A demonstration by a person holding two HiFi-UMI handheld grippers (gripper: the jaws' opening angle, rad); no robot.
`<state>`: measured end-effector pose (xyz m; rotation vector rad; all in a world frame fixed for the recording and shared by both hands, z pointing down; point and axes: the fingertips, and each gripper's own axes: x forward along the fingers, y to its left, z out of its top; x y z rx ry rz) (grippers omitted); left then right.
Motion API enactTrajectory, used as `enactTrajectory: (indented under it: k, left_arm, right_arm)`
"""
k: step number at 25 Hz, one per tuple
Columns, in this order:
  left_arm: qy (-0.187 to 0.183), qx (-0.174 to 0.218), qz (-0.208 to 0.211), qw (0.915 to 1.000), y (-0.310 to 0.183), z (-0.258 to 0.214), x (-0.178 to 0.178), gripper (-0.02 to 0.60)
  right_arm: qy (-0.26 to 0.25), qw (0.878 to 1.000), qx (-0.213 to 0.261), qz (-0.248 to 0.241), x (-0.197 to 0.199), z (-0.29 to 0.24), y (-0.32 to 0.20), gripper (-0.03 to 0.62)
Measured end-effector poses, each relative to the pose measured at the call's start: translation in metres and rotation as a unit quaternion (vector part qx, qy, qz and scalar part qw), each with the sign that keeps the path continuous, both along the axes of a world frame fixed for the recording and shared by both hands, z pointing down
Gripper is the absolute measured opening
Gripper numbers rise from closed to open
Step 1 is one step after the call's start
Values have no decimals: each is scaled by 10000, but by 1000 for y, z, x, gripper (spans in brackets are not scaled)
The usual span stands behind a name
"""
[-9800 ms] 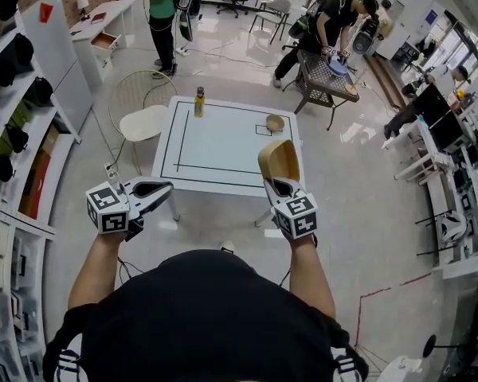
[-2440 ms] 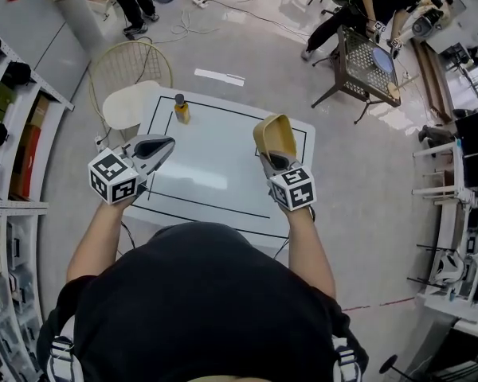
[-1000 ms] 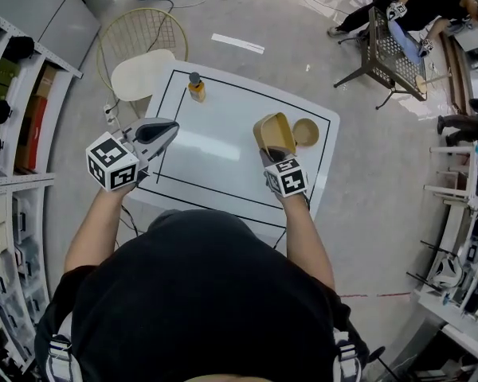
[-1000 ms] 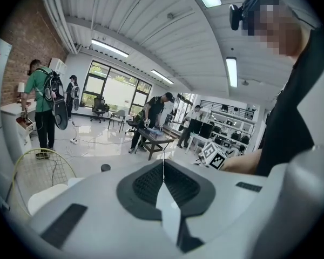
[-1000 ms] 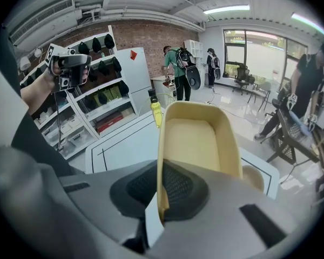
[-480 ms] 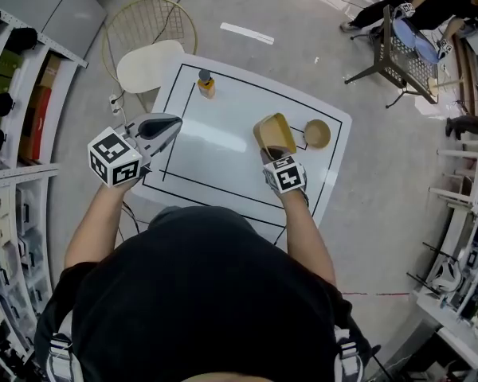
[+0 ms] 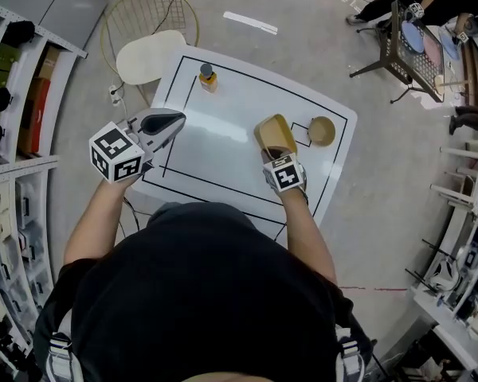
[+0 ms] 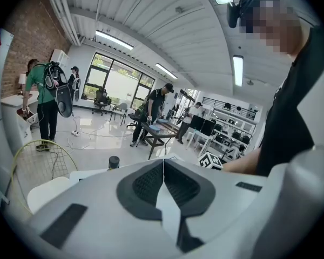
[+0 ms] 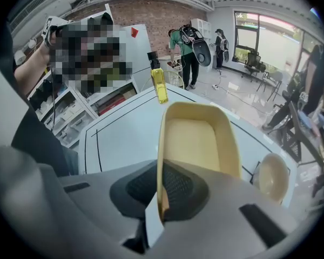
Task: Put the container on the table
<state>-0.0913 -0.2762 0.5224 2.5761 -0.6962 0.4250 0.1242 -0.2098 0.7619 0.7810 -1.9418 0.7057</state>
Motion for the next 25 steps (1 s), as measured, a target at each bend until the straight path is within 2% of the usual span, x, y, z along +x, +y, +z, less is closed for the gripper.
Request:
enactTrajectory:
  k: [16,25]
  left_arm:
    - [5,-203,-23,9998,-12,22,2,8]
    - [-7,-327,-21,9995,-18,34,1,8]
  right_arm:
    - [222,9990,-312,-215,-6,41,13,8]
    - [598,9967,-273,-467,-4,55,13,8]
